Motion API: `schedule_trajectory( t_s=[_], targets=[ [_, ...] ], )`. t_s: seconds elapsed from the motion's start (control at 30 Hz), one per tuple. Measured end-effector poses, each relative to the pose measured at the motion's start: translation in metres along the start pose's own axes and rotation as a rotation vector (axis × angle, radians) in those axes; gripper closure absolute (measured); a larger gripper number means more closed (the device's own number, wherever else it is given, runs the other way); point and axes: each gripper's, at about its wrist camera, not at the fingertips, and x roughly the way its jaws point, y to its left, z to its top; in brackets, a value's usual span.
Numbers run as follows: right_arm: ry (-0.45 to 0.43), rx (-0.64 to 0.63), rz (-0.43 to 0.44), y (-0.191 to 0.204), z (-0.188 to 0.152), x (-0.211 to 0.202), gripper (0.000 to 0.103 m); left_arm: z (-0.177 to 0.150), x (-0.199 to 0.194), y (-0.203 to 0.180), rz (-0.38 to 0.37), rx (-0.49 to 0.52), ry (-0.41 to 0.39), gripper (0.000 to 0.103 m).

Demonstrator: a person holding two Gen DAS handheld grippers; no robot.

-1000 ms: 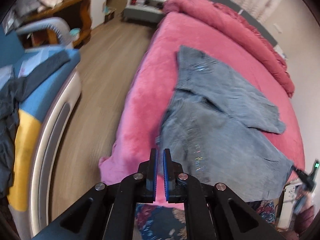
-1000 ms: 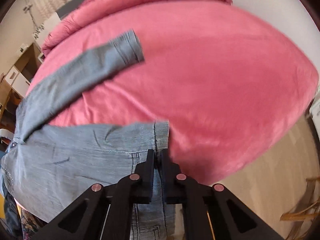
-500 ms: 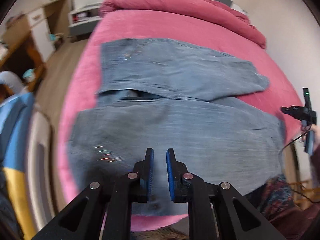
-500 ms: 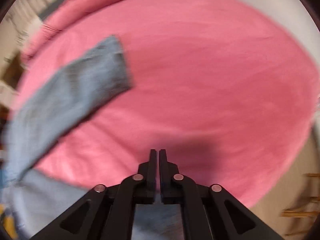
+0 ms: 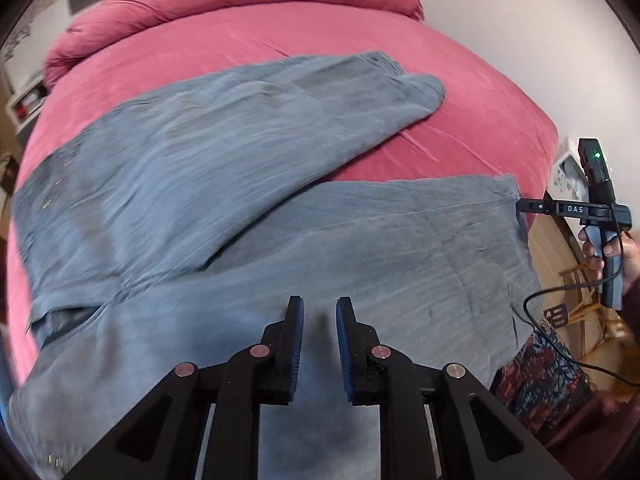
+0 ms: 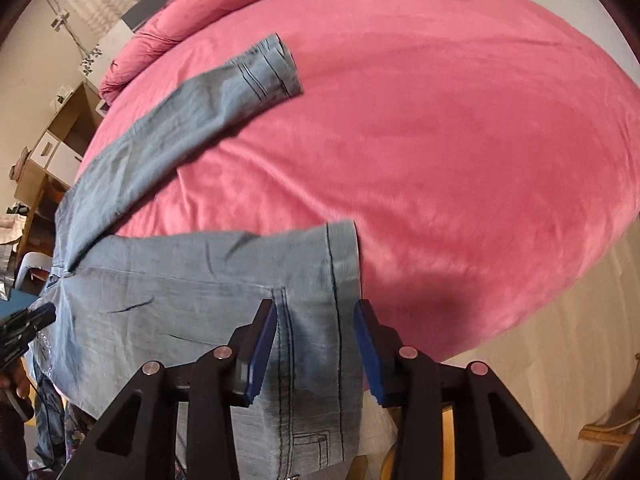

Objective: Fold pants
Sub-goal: 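Grasp the jeans leg with the left gripper while the right gripper grasps the hem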

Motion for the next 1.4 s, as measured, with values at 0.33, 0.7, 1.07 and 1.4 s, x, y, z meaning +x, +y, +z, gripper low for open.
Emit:
schedule_trajectory(
  t_s=[0.33,0.7,1.07,1.4],
  targets=[
    [-0.011,-0.069,-0.098,0.006,0.005,0.016,0.101,0.014,0.048,0.013,0.057,0.001,0.062,0.102],
    [-0.094,-0.046,-0.022,0.004,0.037,-0.017,0.102,0.045,0.046,0.039,0.073,-0.105,-0.033,0.103],
    [0.013,-0.108,-0.118,0.014,0.006,0.025,0.091,0.028,0.046,0.033,0.091,-0.116,-0.012,0.103],
    [-0.144,-0.111,-0.177,0.031,0.044,-0.013,0.098,0.017,0.034,0.027,0.059,-0.046,-0.036,0.103]
  ],
)
